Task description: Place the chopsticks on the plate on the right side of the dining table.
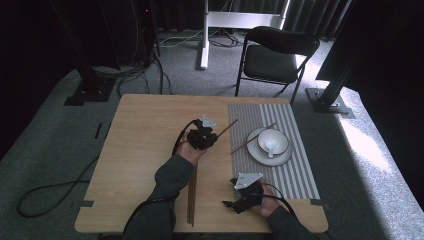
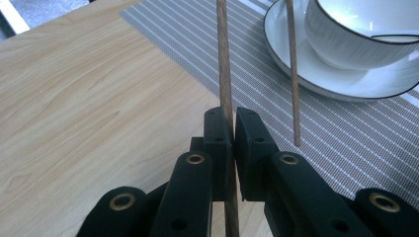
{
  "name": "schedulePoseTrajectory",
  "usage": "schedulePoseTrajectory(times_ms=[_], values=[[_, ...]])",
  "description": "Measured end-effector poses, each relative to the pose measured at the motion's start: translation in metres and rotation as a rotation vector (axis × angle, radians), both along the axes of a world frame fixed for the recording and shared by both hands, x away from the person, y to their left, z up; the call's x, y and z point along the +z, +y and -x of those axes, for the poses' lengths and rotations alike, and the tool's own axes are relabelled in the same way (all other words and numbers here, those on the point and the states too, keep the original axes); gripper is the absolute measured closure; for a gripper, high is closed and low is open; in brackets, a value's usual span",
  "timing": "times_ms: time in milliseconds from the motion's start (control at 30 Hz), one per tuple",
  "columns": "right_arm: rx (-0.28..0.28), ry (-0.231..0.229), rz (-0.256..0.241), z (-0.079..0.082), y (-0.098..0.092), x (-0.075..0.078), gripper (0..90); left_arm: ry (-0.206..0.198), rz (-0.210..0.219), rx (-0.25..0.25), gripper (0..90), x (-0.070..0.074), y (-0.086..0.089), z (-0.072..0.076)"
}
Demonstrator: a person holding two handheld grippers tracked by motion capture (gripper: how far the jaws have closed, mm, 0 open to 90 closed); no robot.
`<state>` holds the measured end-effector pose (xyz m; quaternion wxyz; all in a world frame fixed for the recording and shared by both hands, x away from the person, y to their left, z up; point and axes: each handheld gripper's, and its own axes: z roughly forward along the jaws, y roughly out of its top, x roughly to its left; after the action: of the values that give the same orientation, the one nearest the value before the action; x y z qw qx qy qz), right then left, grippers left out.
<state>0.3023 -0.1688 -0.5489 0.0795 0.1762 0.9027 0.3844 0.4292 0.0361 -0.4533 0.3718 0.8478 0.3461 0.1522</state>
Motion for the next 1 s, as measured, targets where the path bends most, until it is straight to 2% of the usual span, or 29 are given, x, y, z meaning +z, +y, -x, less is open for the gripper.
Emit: schedulePoseTrajectory(times_ms=[500,1000], values=[[-0.001,0.001,-0.001,0.000,0.000,0.000,13.7,-0.006,0.014,-0.021,84.4,0.001,-0.014,-0.009],[0.001,0.000,-0.001,0.000,0.000,0.000,13.7,-0.011,0.004,-0.043,84.4,0.004,-0.030,-0.020]])
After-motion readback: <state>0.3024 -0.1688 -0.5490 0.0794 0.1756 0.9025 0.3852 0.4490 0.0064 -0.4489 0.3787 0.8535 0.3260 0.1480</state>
